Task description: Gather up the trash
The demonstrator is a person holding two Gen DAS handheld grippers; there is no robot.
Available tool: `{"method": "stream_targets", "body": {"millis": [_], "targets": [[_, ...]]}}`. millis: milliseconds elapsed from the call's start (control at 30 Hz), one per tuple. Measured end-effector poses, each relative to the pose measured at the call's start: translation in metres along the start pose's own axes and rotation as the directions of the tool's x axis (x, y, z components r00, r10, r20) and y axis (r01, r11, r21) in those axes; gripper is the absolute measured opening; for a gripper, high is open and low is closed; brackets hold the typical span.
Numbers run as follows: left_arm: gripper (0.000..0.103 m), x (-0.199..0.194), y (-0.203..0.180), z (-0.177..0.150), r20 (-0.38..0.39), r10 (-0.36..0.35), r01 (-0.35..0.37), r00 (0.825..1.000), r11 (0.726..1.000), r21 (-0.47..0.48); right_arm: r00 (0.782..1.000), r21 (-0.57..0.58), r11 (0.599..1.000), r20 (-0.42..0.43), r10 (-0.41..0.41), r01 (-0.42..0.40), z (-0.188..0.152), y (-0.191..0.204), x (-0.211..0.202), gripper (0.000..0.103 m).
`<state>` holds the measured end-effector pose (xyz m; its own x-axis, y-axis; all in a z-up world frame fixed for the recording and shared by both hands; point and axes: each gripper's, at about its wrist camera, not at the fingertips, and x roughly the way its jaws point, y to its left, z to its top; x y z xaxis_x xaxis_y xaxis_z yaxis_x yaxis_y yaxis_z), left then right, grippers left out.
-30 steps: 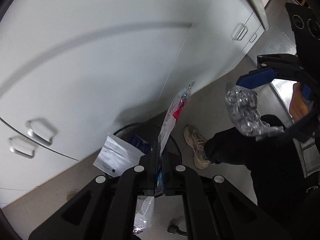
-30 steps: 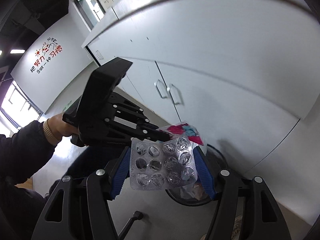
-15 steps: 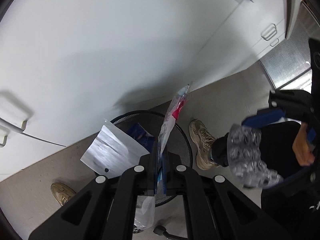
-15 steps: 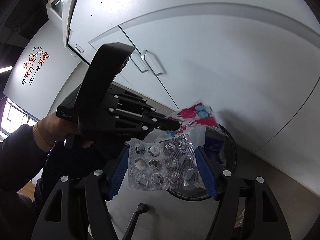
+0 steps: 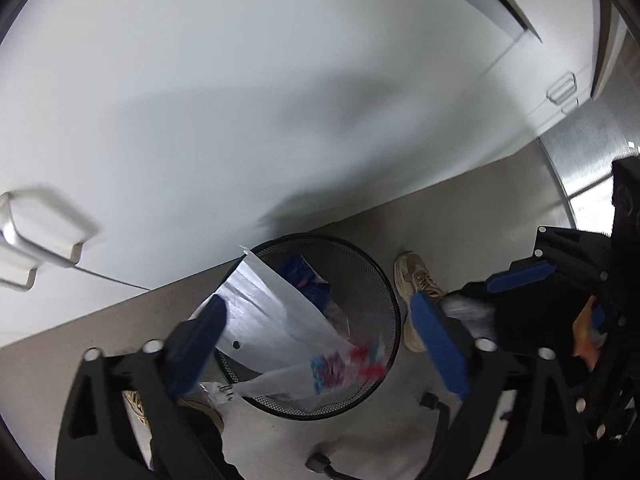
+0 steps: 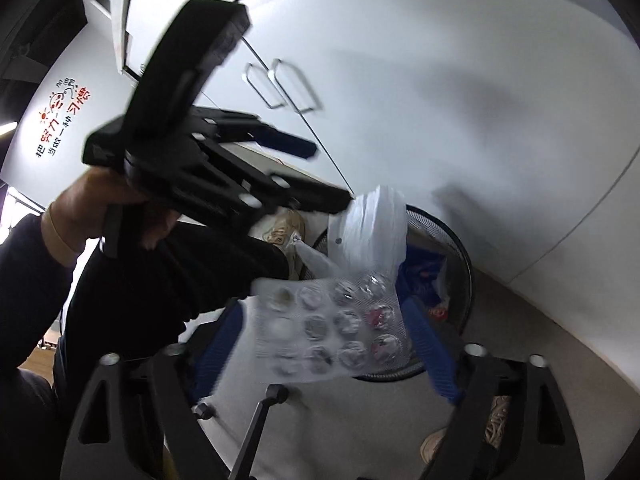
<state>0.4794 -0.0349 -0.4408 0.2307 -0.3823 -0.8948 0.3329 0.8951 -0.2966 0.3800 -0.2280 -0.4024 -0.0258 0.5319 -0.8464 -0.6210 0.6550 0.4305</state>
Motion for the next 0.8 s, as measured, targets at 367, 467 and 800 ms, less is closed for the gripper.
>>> {"method": "stream_targets", "body": {"millis": [367,467,800], "targets": [[0.099,-0.026,0.007,-0.003,0.036,-0.012,0.014,0.999,0.999,-0.031,0.999,-0.035,0.999,-0.027,-0.018,0.017,0.001,0.014,0.010,0.100],[0.099,-0.031,0.006,-0.005,0.042,0.018,-0.017,0.999,0.999,-0.034,1.000,-0.036,0.999,-0.014,-0.022,0.021,0.004,0.018,0.008,0.100],[0.099,-0.063,-0.004,-0.015,0.090,0.012,-0.009,0.996,0.999,-0.039,0.998,-0.056,0.997,0.029,-0.060,0.061,0.001,0.030,-0.011,0.100]]}}
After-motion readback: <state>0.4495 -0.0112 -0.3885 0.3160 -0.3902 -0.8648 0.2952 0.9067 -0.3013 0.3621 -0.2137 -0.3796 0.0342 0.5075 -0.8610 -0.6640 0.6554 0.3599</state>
